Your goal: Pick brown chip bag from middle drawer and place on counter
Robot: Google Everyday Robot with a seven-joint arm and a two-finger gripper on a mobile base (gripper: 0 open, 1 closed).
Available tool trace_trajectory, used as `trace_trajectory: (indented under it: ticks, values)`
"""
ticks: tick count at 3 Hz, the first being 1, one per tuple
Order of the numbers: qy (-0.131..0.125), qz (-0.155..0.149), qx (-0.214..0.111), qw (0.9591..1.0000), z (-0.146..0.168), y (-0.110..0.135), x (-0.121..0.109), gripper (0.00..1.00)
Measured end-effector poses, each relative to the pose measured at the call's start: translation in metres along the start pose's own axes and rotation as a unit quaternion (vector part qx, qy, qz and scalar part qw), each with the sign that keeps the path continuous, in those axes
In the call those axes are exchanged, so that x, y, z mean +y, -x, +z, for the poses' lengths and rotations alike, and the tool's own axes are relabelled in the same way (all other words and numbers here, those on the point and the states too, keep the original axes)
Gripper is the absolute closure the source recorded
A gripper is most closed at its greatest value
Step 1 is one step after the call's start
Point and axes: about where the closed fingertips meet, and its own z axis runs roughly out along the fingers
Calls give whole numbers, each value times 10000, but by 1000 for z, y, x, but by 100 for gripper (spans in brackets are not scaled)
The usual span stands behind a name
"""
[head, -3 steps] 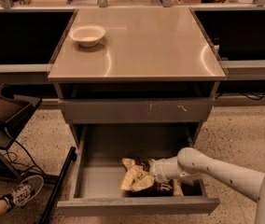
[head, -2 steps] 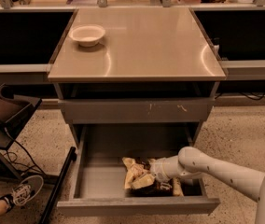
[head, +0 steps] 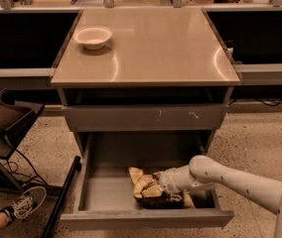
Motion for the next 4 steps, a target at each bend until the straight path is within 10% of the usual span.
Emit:
trace_trajectory:
  ticks: [1, 4]
  values:
    - [-1, 0, 0, 10000, -2, 3, 1, 100]
    - [-1414, -63, -358, 9893, -172, 108, 4, 100]
